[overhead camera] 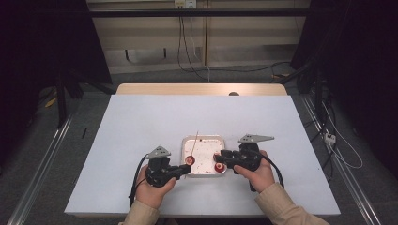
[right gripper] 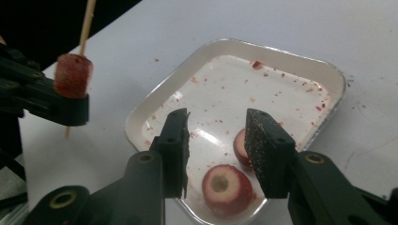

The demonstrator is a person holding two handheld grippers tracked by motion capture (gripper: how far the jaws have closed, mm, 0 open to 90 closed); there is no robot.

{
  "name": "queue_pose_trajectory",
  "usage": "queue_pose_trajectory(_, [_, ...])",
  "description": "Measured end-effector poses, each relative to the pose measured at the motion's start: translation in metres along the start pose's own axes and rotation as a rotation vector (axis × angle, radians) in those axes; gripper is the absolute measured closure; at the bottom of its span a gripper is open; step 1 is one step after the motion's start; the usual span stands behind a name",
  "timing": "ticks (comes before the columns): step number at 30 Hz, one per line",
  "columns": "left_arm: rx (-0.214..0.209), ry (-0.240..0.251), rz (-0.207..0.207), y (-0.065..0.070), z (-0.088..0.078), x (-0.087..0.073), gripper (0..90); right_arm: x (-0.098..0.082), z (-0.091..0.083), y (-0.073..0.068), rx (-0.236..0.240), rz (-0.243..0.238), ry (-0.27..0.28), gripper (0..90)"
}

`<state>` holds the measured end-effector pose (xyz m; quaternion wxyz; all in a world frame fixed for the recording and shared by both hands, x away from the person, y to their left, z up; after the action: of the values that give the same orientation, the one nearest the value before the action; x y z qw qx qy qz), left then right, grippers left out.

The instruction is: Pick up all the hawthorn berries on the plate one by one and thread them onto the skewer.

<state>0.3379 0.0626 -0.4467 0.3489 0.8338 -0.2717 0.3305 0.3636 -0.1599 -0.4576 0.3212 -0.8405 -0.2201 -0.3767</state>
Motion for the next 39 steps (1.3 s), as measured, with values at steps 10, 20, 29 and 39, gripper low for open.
queue_pose_trajectory(10, [0.001,0.003,-0.003,-0.001,0.000,-0.001,89.7,-0.012,0.000,0.005,-0.013,-0.026,-0.077,70.2])
queue_pose_trajectory(20, [-0.007,-0.002,-0.003,-0.001,0.001,-0.001,89.7,-0.018,0.007,0.005,-0.043,-0.068,-0.102,70.0])
queue_pose_trajectory(29, [-0.010,-0.003,-0.004,-0.001,0.000,-0.001,89.7,-0.017,0.006,0.009,-0.045,-0.042,-0.104,74.2])
queue_pose_trajectory(39, [-0.007,-0.005,0.005,-0.001,0.000,-0.001,89.7,-0.022,0.005,0.000,-0.002,-0.084,-0.138,90.0])
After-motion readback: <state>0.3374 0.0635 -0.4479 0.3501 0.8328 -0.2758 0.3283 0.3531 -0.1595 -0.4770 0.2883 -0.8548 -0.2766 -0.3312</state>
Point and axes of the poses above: each handheld gripper's, and its own axes: z roughly forward along the jaws, x roughly out of its top, y roughly to its right, the point moved 5 cm from there along z, roughly forward along the jaws, and after that the axes turned 1 degree about x, right-handed, at the moved point
